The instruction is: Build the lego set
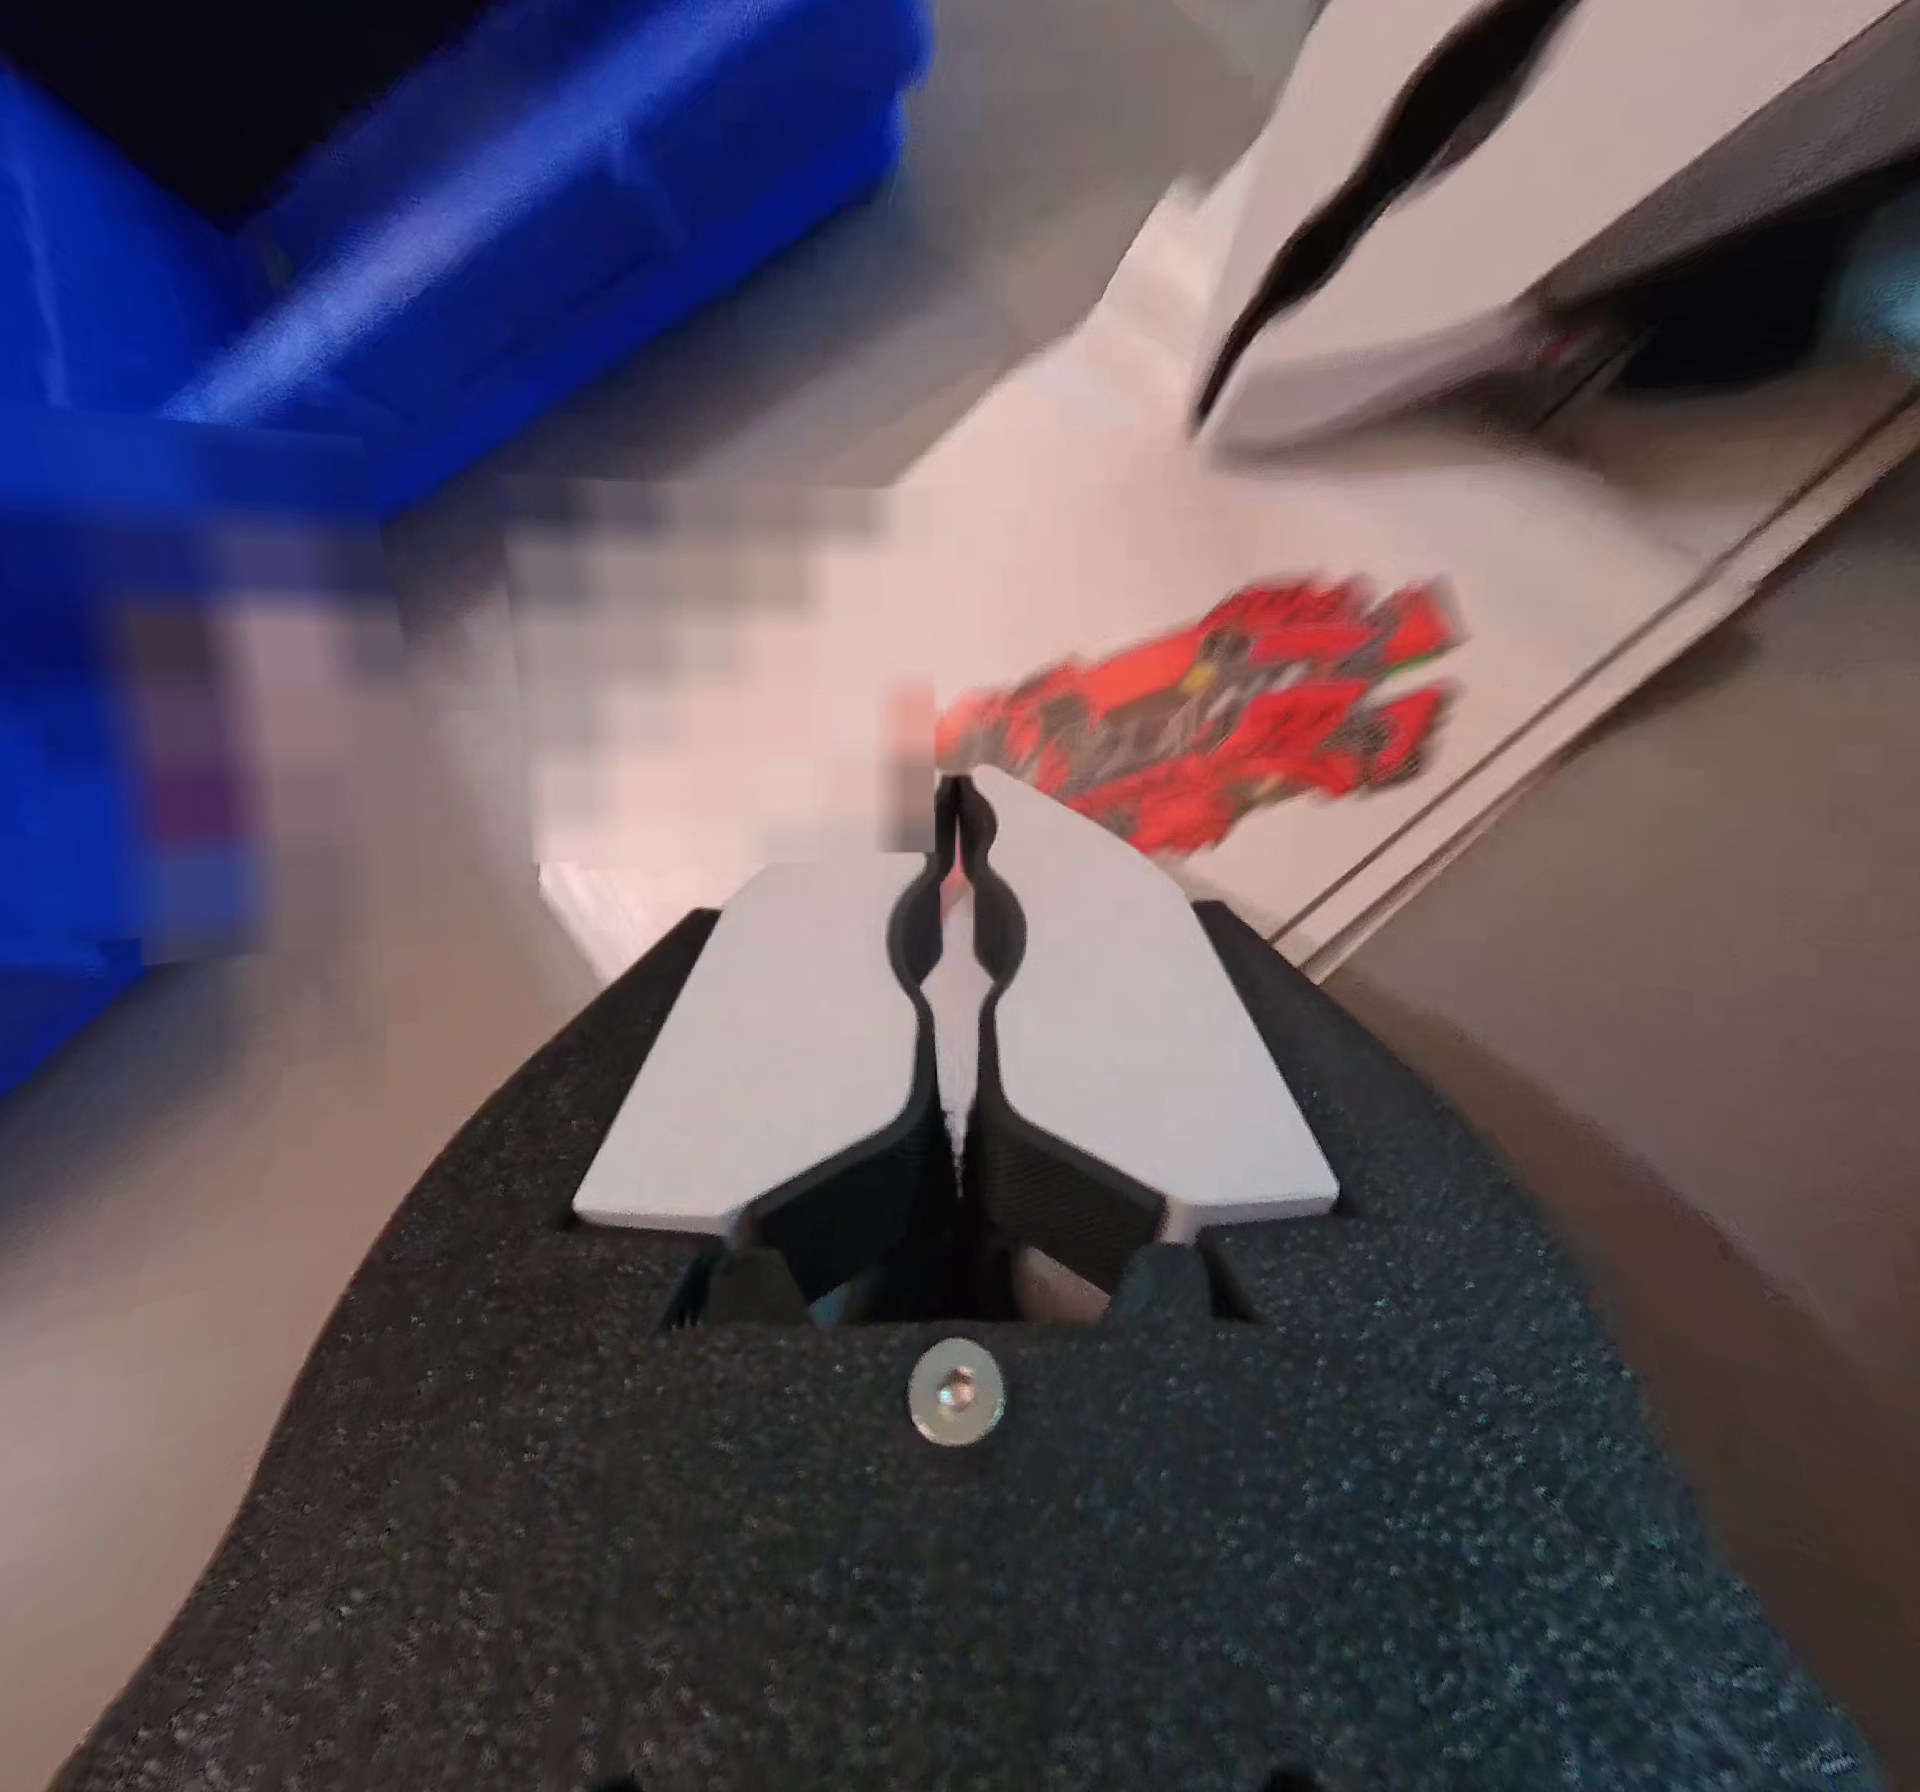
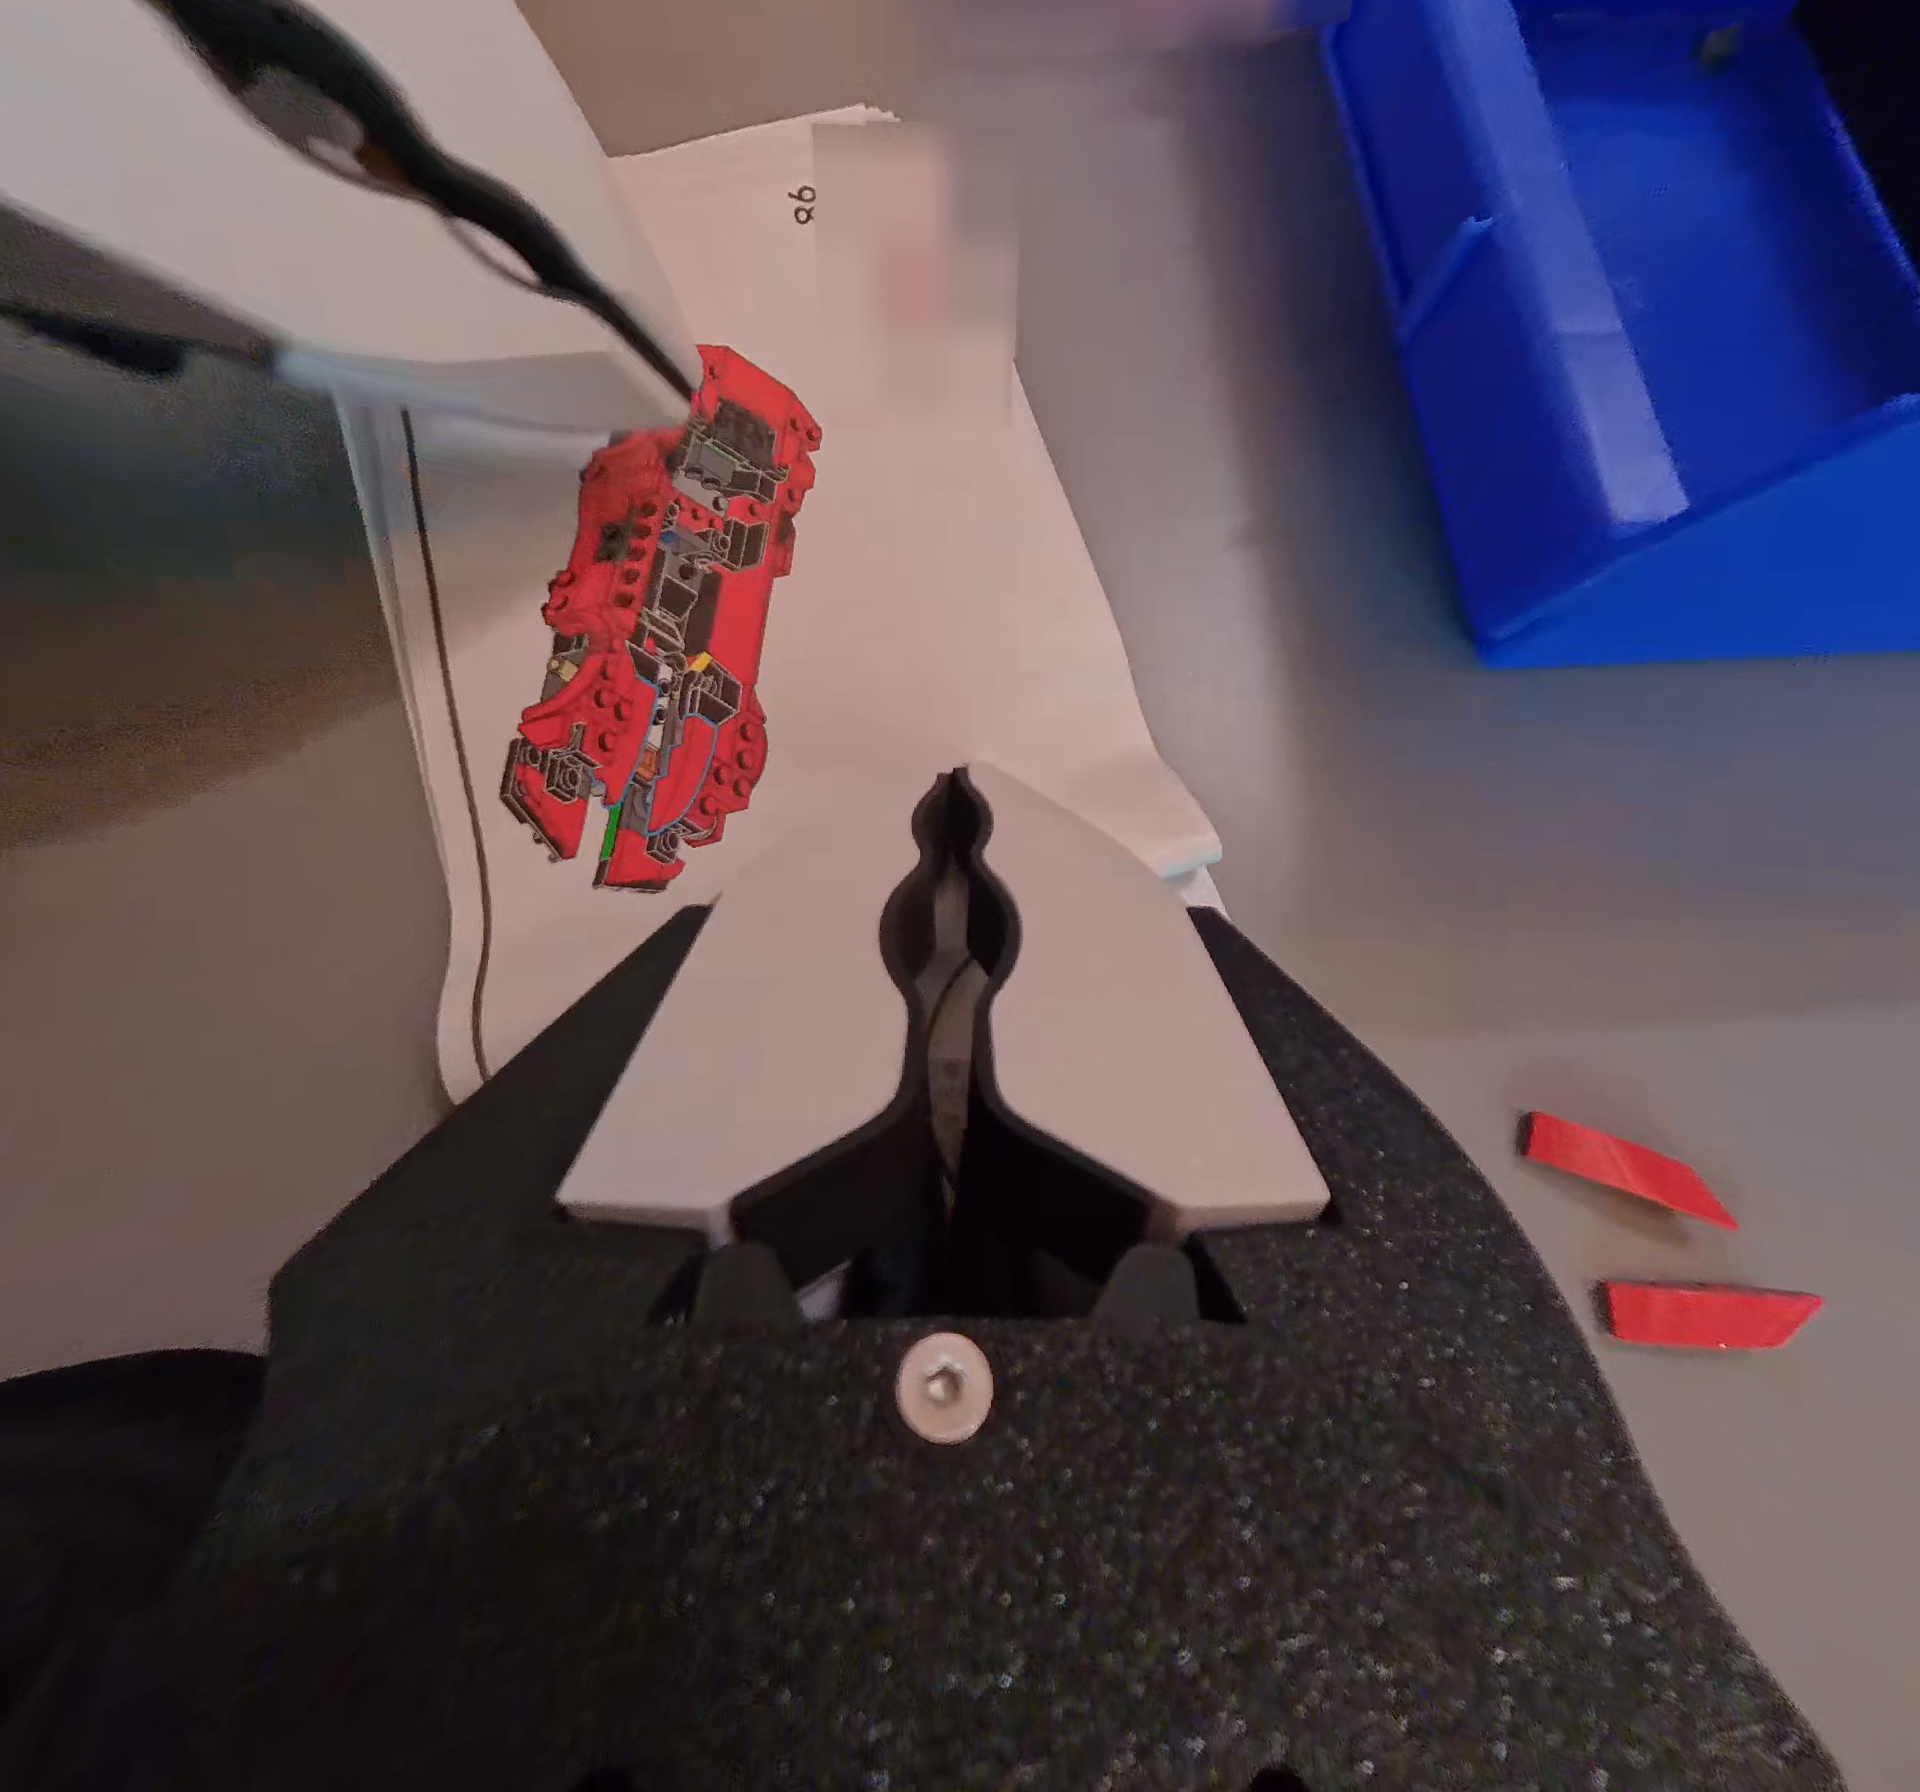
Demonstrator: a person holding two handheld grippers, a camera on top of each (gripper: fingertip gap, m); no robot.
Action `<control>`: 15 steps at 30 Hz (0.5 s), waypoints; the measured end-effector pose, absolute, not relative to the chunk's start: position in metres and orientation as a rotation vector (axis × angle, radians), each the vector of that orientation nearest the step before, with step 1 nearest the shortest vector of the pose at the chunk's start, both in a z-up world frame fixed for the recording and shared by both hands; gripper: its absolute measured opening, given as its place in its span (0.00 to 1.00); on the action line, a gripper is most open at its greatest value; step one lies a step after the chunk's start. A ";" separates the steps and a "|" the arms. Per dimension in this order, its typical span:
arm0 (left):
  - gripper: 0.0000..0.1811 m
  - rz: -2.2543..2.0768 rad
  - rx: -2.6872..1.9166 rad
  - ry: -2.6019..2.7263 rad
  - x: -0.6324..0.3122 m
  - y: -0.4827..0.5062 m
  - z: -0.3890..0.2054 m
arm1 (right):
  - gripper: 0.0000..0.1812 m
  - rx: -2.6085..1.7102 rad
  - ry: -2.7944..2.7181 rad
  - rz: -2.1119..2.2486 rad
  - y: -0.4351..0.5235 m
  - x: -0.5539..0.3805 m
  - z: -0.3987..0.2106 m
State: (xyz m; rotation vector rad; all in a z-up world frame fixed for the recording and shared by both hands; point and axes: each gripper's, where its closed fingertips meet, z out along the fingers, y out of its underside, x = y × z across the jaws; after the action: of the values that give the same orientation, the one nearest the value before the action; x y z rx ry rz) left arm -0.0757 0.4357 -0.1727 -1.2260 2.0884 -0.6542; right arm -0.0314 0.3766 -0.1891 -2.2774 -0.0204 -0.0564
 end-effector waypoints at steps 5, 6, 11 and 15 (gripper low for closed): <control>0.00 -0.833 -0.907 2.295 -0.066 0.341 -0.169 | 0.00 -2.229 0.015 0.087 0.376 -0.035 -0.183; 0.01 -0.762 -0.888 2.331 -0.064 0.341 -0.183 | 0.00 -2.168 0.049 0.117 0.376 -0.032 -0.175; 0.00 -0.809 -0.979 2.272 -0.064 0.351 -0.188 | 0.00 -2.138 0.286 0.240 0.360 -0.013 -0.176; 0.00 -0.736 -0.899 2.236 -0.065 0.353 -0.188 | 0.00 -2.192 0.280 0.202 0.361 -0.013 -0.183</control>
State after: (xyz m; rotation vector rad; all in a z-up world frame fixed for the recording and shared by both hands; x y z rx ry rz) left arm -0.0646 0.3528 -0.1880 -0.8988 2.2362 -0.7359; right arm -0.0127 0.3610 -0.1834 -2.1917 0.2802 0.2021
